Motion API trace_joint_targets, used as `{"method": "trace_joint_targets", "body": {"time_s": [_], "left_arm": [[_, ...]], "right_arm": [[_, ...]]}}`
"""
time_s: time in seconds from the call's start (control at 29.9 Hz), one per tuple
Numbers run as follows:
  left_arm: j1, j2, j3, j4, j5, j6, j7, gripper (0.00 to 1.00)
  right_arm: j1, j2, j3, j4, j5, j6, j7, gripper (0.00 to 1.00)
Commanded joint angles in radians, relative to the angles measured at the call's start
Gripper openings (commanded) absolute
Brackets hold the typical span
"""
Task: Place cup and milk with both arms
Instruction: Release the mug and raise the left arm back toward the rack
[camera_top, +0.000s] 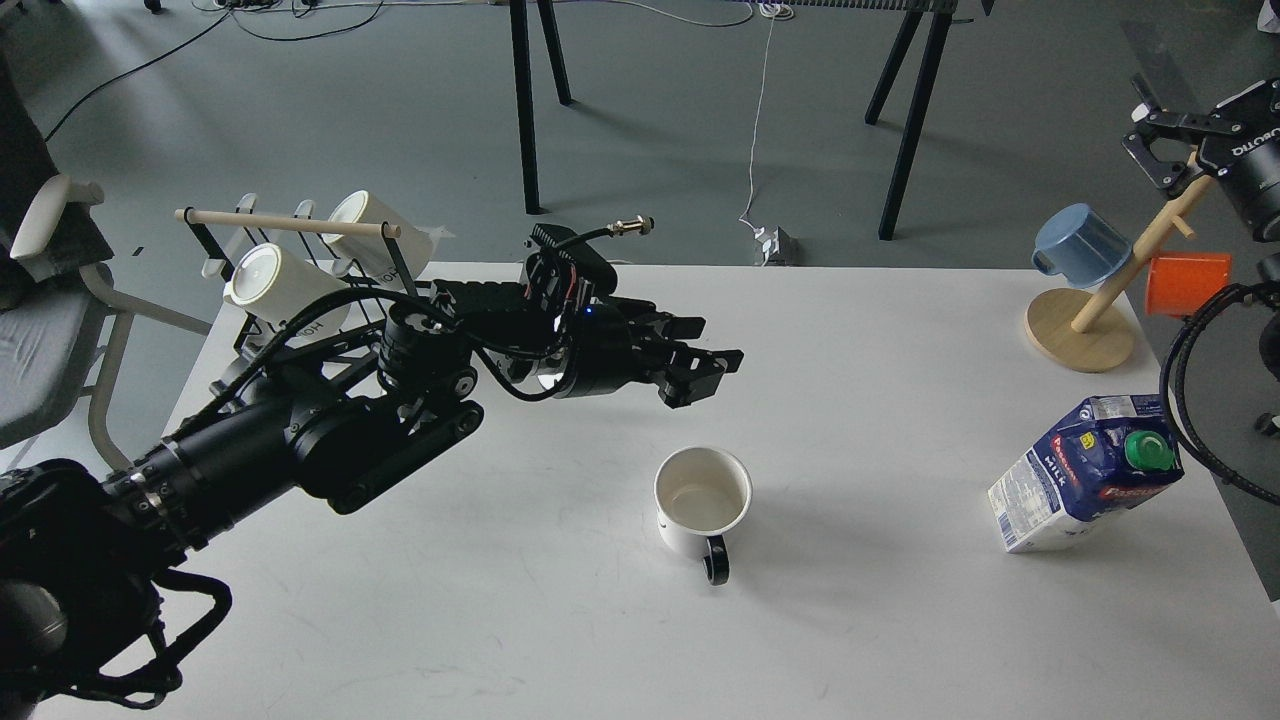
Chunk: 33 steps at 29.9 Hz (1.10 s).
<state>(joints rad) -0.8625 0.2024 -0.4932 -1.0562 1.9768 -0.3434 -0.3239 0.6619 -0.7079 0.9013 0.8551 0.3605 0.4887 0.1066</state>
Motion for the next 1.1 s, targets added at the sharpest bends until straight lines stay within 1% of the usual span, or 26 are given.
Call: {"method": "trace_joint_targets", "body": {"time_s": [0.0, 0.07, 0.1, 0.17, 0.2, 0.23, 0.27, 0.37, 0.47, 0.57, 0.67, 0.77, 0.87, 0.97, 1.07], "left_arm": [[-0.003, 0.052, -0.094, -0.053, -0.206, -0.005, 0.003, 0.67], [-0.006, 0.066, -0.149, -0.051, -0.347, -0.014, 0.014, 0.76], [-0.009, 0.075, -0.174, -0.044, -0.436, -0.023, 0.025, 0.83], [-0.013, 0.091, -0.200, -0.038, -0.589, -0.045, 0.072, 0.89], [-0.015, 0.101, -0.208, -0.036, -0.675, -0.051, 0.104, 0.93], [-0.018, 0.110, -0.212, -0.036, -0.761, -0.051, 0.129, 0.95], [-0.021, 0.115, -0.215, -0.036, -0.835, -0.052, 0.143, 0.95], [-0.021, 0.130, -0.246, -0.036, -1.074, -0.055, 0.148, 0.99], [-0.019, 0.132, -0.301, -0.015, -1.333, -0.055, 0.152, 0.99], [-0.019, 0.132, -0.338, 0.051, -1.560, -0.055, 0.155, 0.99], [-0.019, 0.132, -0.364, 0.129, -1.723, -0.057, 0.155, 0.99], [-0.018, 0.130, -0.366, 0.179, -1.809, -0.057, 0.154, 0.99], [-0.009, 0.135, -0.366, 0.179, -1.820, -0.065, 0.152, 0.99], [-0.003, 0.141, -0.366, 0.179, -1.820, -0.097, 0.152, 0.99], [0.017, 0.175, -0.366, 0.177, -1.820, -0.112, 0.154, 0.99]], "right_arm": [[-0.011, -0.005, 0.010, 0.001, 0.000, 0.000, 0.007, 0.99], [-0.034, -0.013, 0.019, 0.010, 0.001, 0.000, 0.012, 0.99], [-0.053, -0.025, 0.025, 0.019, 0.003, 0.000, 0.012, 0.99], [-0.083, -0.038, 0.034, 0.054, 0.006, 0.000, 0.008, 0.99], [-0.100, -0.042, 0.039, 0.079, 0.011, 0.000, 0.008, 0.99], [-0.120, -0.048, 0.047, 0.103, 0.015, 0.000, 0.008, 0.99], [-0.140, -0.057, 0.056, 0.125, 0.017, 0.000, 0.008, 0.99], [-0.224, -0.080, 0.109, 0.192, 0.037, 0.000, 0.008, 0.99], [-0.316, -0.128, 0.165, 0.246, 0.078, 0.000, 0.007, 0.99], [-0.415, -0.166, 0.195, 0.266, 0.126, 0.000, 0.008, 0.99], [-0.507, -0.177, 0.246, 0.268, 0.167, 0.000, 0.008, 0.99], [-0.635, -0.177, 0.290, 0.317, 0.193, 0.000, 0.010, 0.99], [-0.778, -0.177, 0.355, 0.390, 0.208, 0.000, 0.015, 0.99], [-0.908, -0.176, 0.444, 0.467, 0.245, 0.000, 0.015, 0.99], [-1.036, -0.171, 0.549, 0.505, 0.270, 0.000, 0.021, 0.99]]}}
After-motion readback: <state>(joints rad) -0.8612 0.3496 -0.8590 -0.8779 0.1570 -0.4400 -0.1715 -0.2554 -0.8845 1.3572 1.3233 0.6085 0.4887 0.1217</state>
